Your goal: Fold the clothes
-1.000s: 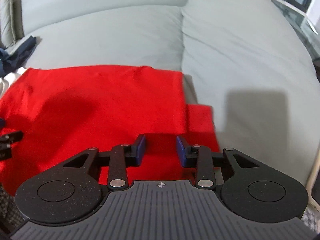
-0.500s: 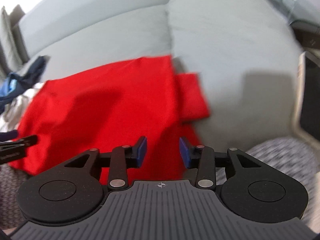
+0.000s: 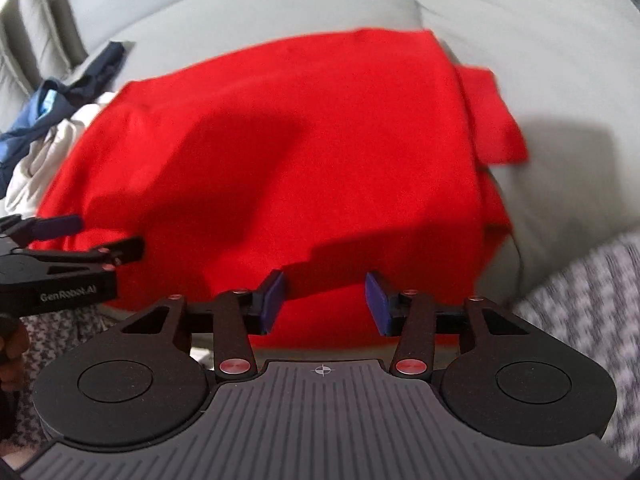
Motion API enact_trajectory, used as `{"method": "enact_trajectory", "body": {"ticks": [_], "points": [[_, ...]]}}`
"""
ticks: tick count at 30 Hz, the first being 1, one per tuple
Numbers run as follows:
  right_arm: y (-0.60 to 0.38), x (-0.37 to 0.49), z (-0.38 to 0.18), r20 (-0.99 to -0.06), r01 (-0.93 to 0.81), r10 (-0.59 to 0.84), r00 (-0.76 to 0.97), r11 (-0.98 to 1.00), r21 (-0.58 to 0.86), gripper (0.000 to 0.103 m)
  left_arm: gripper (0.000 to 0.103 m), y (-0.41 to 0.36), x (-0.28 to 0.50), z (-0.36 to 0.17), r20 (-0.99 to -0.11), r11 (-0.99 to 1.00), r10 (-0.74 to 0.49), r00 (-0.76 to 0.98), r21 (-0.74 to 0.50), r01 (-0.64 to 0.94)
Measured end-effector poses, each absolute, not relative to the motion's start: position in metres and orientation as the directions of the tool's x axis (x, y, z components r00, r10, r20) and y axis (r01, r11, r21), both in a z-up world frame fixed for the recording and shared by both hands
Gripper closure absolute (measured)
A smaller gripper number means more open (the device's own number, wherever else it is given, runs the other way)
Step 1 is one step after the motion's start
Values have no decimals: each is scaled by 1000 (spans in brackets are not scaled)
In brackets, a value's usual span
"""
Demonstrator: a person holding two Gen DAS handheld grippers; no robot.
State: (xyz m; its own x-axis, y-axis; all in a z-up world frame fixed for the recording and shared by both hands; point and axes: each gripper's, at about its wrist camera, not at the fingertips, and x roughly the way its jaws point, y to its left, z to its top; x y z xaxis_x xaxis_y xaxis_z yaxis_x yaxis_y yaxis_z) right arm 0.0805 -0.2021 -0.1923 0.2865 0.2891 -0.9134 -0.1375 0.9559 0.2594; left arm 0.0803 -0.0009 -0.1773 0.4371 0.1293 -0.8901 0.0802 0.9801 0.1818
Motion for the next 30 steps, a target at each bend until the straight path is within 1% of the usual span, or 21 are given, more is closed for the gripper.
{"method": "enact_trajectory", "body": {"ticks": [2,6,8,13,19,22,25,30], "points": [[-209,75,-193,-914,-105,294,280,955,276,53,18,-2,77,-174,-886,978,134,445,190,84],[-221,68,-190,-902,-54,293,317,955,292,51,18,-1,71,-170,-891,979,138,432,188,75],[-223,66,-188,-897,-40,290,334,955,294,49,18,-1,68,-169,-897,980,139,421,187,74],[-224,57,-185,-883,-28,303,360,949,314,48,18,-3,52,-162,-904,983,128,407,171,71],[-225,37,-175,-855,-31,318,410,942,335,45,15,-7,28,-151,-883,983,114,456,166,75],[-236,30,-173,-833,24,335,439,923,384,42,14,-6,22,-150,-881,984,120,457,167,65],[-242,28,-176,-825,60,347,445,908,414,42,14,-2,18,-148,-880,987,116,460,153,43],[-251,33,-181,-805,115,336,490,890,441,40,14,5,26,-138,-862,996,77,501,86,-5]]}}
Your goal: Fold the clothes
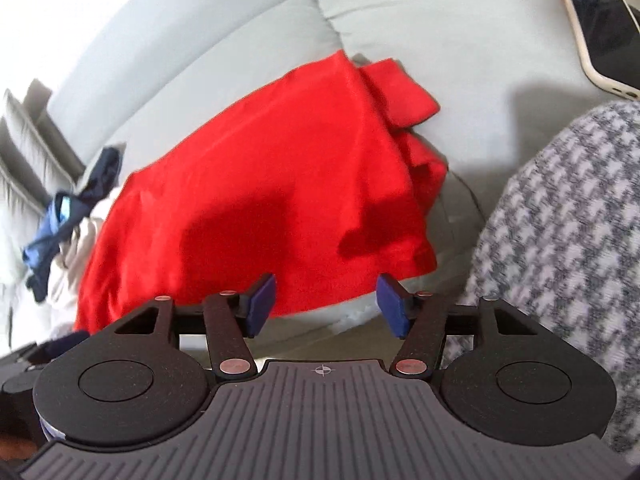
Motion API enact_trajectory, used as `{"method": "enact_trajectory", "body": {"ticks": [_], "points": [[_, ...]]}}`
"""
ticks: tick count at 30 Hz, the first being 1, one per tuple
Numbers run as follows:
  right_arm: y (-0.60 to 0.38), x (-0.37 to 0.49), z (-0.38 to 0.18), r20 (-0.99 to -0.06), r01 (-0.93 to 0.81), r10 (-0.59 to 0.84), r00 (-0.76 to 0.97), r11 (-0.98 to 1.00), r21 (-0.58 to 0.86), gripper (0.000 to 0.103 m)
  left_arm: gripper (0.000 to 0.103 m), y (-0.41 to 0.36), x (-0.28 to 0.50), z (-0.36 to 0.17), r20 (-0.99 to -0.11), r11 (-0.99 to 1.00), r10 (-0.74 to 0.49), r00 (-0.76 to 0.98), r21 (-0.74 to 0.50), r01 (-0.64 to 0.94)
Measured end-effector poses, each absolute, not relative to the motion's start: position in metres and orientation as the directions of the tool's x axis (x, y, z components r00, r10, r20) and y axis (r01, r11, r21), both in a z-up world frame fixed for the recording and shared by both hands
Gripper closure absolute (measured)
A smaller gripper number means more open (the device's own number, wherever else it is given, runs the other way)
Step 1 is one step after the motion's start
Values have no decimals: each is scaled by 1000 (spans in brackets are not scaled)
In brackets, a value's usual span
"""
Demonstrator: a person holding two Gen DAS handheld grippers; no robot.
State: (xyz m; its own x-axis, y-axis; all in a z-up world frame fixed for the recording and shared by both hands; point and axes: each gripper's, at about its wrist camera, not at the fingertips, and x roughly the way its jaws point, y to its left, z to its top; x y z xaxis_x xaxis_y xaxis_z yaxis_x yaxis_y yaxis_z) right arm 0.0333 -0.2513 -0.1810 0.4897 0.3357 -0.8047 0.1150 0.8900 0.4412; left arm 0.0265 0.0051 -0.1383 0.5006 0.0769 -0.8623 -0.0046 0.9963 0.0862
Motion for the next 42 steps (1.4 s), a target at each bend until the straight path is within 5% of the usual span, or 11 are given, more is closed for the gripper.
{"method": "enact_trajectory", "body": {"ticks": [2,6,23,30,39,42], "points": [[-253,37,-183,-797,130,308,520,893,431,24,14,3,33,-137,-848,997,64,527,75,-2],[-258,42,-189,-789,175,247,562,897,406,19,14,-5,48,-141,-822,997,54,567,78,18],[-266,61,-206,-778,152,340,529,864,480,19,14,-5,45,-141,-882,992,107,459,126,12],[-263,51,-195,-764,54,452,460,845,532,19,13,-7,34,-131,-902,998,-23,431,6,65],[-278,47,-198,-790,118,320,523,891,439,19,13,-20,9,-124,-916,985,-138,377,-88,147],[-288,57,-210,-767,129,329,551,874,468,29,13,-22,10,-127,-920,985,-133,368,-83,149]]}}
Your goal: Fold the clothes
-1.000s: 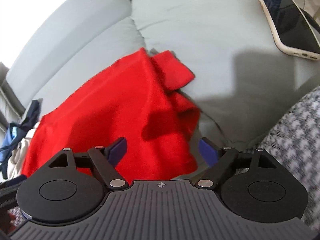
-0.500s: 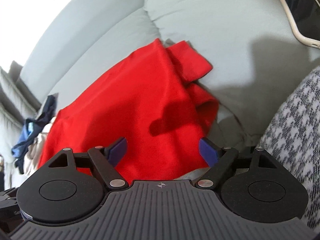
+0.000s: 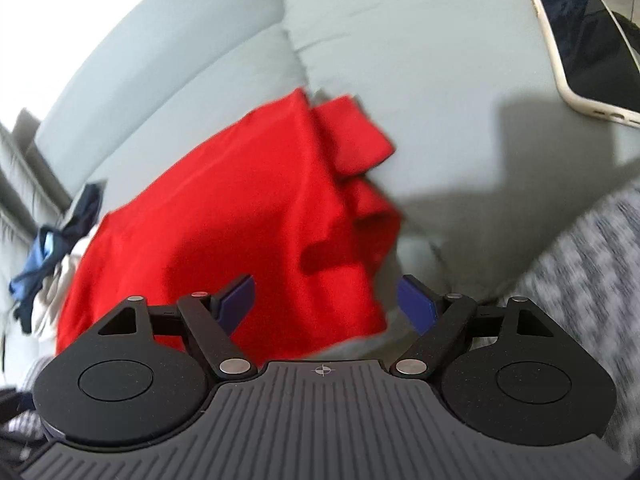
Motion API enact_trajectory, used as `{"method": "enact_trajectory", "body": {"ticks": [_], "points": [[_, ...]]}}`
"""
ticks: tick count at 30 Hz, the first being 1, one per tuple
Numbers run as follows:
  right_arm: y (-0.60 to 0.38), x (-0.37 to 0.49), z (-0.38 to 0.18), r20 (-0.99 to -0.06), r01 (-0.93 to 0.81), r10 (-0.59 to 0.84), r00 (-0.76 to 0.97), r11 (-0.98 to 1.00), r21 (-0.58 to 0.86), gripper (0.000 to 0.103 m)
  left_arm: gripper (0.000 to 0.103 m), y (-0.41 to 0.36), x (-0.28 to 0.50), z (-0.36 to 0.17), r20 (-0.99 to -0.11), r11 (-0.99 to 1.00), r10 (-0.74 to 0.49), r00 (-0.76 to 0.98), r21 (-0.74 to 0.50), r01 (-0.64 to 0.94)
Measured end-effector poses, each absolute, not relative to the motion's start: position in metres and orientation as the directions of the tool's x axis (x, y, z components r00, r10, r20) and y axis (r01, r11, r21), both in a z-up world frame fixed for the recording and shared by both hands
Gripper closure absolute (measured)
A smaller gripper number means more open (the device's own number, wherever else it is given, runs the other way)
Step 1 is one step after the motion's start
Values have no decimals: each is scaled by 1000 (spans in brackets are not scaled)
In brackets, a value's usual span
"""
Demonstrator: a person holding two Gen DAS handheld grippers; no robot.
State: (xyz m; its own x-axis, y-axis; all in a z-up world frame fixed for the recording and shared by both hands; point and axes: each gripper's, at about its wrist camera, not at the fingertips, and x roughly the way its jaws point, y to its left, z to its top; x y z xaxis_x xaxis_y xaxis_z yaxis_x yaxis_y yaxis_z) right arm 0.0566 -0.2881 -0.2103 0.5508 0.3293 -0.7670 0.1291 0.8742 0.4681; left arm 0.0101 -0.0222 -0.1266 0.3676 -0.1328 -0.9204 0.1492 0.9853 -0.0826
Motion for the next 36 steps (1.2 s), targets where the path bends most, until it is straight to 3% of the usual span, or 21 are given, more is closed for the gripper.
{"method": "enact_trajectory", "body": {"ticks": [12,20,28,32,36], "points": [[-293,78,-253,-745,189,421,517,792,580,30,13,-26,21,-132,-935,990,-97,341,-55,129],[-298,73,-246,-698,156,436,568,776,611,60,13,-27,22,-137,-942,989,-94,322,-52,136],[-292,79,-249,-692,140,441,572,778,612,48,13,-29,22,-142,-946,989,-92,310,-52,135],[-297,76,-247,-663,131,475,578,749,650,57,13,-30,21,-140,-943,989,-94,319,-52,137],[-305,76,-252,-632,161,520,574,686,710,58,12,-29,20,-139,-941,990,-95,324,-55,130]]}}
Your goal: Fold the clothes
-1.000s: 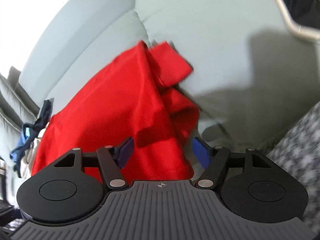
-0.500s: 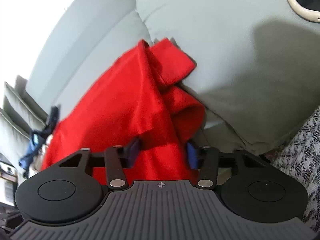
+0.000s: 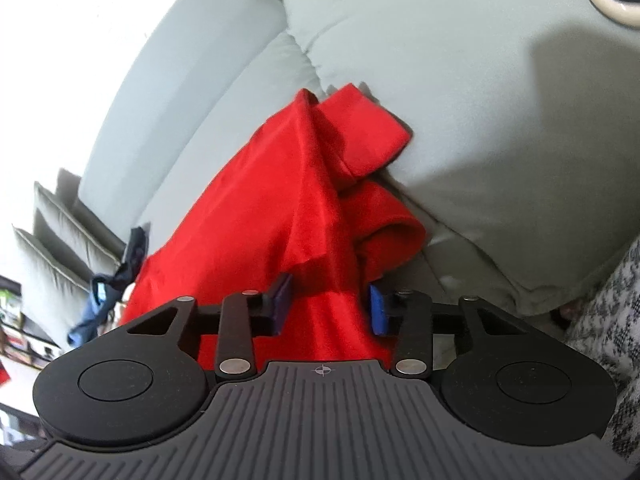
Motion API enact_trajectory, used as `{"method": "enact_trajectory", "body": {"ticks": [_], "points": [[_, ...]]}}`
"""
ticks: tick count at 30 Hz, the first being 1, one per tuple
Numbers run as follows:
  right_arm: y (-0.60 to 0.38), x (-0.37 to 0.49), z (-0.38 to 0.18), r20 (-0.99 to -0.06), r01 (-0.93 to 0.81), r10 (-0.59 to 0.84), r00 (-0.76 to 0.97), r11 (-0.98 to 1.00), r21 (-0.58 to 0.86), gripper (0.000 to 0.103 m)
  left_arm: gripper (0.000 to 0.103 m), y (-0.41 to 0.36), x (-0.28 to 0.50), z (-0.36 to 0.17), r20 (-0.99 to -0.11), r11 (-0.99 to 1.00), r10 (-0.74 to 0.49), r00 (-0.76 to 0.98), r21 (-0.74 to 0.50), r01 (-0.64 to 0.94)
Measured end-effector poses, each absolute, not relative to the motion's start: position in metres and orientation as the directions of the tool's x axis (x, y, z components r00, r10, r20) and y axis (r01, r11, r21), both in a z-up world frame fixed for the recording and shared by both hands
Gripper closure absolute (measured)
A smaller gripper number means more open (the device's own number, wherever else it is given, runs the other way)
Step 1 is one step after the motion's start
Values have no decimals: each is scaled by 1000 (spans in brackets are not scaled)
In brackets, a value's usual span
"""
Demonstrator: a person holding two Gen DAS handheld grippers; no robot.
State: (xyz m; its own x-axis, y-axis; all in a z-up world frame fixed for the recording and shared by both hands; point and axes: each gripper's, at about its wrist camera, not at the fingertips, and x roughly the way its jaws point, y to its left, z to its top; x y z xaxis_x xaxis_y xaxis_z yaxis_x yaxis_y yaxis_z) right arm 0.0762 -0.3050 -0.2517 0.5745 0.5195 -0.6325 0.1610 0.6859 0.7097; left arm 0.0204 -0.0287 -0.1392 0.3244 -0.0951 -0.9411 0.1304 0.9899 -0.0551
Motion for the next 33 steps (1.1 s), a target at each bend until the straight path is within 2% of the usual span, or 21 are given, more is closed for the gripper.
{"method": "enact_trajectory", "body": {"ticks": [3,12,15,16,18,21,26,29,33], "points": [[-310,77,-257,-583,183,591,558,598,781,58,12,-26,20,-138,-940,991,-95,327,-59,120],[-297,83,-258,-620,184,480,620,680,710,62,12,-23,20,-136,-938,993,-90,336,-59,103],[-290,83,-253,-651,168,433,623,739,652,76,13,-21,19,-134,-934,994,-89,347,-59,96],[-292,83,-250,-654,178,423,627,740,649,90,13,-19,18,-132,-931,994,-89,355,-59,94],[-297,80,-240,-645,185,412,643,734,653,94,13,-14,17,-127,-923,994,-90,375,-60,91],[-283,75,-206,-646,99,355,676,825,557,96,12,-4,14,-121,-913,996,-86,399,-63,69],[-209,80,-151,-720,-112,177,671,984,138,96,13,27,8,-108,-899,998,-49,436,-60,-12],[-162,83,-132,-722,-228,94,685,969,-90,96,13,55,1,-99,-887,996,-6,461,-47,-78],[-102,84,-122,-708,-366,62,703,886,-285,96,13,99,-7,-88,-868,986,50,494,-36,-162]]}}
